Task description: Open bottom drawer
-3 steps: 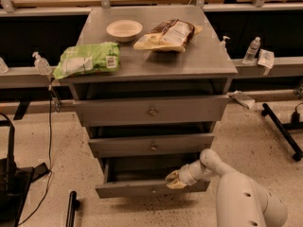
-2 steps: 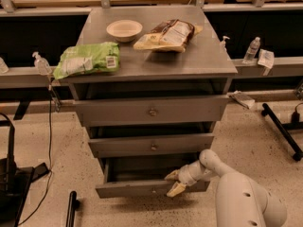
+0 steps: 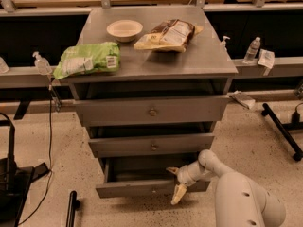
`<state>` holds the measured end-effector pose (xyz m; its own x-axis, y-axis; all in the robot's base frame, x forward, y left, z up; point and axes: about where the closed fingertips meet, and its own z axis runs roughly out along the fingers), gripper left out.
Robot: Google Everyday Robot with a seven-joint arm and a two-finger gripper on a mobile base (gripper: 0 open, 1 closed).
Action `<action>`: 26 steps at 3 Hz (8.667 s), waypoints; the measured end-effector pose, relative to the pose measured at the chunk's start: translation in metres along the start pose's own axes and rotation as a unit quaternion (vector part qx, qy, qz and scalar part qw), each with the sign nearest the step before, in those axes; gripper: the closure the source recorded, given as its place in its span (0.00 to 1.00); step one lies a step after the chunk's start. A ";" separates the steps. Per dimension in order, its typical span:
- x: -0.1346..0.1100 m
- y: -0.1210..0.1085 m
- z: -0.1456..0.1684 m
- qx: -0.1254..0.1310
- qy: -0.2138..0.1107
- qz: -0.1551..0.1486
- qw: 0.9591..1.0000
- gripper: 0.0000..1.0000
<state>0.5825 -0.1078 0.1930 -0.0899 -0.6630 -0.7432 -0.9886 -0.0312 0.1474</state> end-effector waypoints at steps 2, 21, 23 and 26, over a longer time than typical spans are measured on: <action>0.024 0.011 0.011 0.003 0.066 0.035 0.997 0.14; -0.003 0.003 -0.065 0.053 0.186 0.007 0.981 0.87; 0.043 -0.006 -0.050 0.091 0.216 0.021 0.972 1.00; 0.056 -0.001 -0.037 0.076 0.208 0.032 0.975 1.00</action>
Offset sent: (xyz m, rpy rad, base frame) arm -0.0213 -0.0244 -0.0358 -0.2265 0.0520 -0.0823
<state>0.5829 -0.1725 0.1759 -0.1260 -0.9071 -0.4015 -0.9919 0.1098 0.0634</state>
